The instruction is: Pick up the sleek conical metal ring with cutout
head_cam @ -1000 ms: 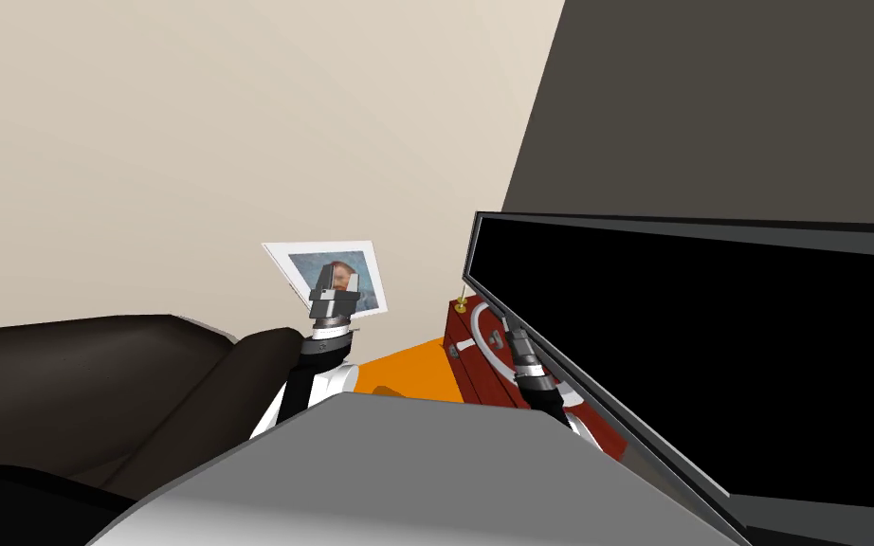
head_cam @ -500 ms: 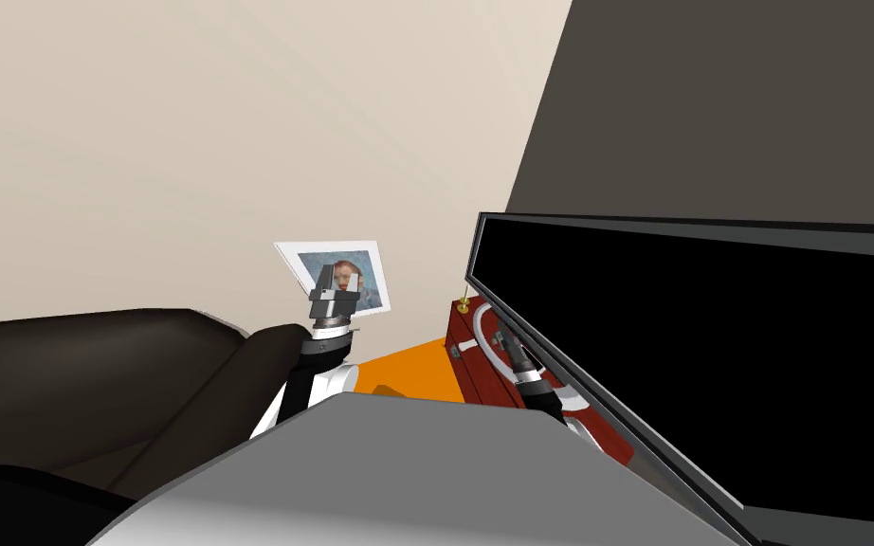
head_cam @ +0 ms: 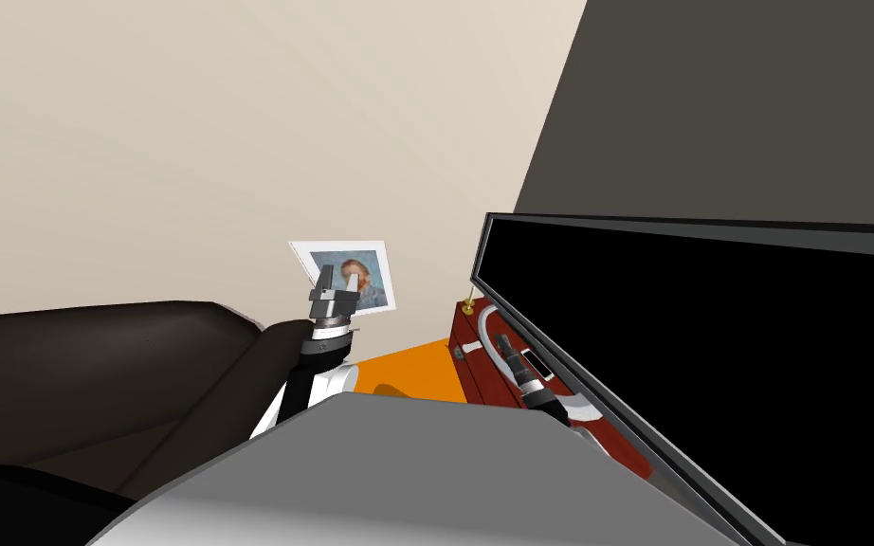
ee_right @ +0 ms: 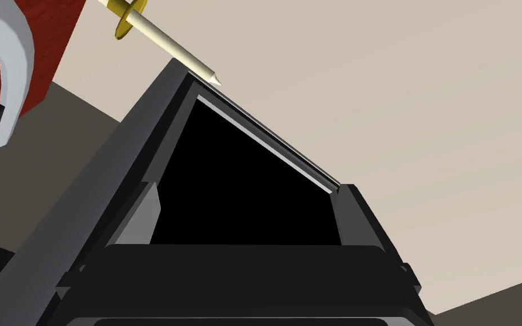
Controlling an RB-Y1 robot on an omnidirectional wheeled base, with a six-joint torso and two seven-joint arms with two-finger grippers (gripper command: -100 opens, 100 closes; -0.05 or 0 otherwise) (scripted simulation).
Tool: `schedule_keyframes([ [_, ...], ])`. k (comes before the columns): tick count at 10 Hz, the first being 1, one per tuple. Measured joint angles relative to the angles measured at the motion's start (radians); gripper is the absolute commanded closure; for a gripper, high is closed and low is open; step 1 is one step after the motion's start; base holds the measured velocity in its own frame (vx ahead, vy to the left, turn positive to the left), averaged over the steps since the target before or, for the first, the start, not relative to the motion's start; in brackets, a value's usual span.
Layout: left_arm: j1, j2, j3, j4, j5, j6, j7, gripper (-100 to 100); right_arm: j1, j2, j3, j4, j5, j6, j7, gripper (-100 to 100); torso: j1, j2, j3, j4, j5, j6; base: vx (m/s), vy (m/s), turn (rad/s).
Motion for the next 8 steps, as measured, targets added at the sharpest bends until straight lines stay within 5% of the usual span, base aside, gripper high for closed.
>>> schedule_keyframes([
  [8, 0.0, 0.0, 0.0, 0.0, 0.0, 0.0, 0.0, 0, -0.003, -0.182, 0.04, 0.214, 0.069, 0.037, 0.023, -100, 0.002, -0.001, 0.0, 0.0, 0.001, 0.0, 0.01, 0.035, 0.103],
])
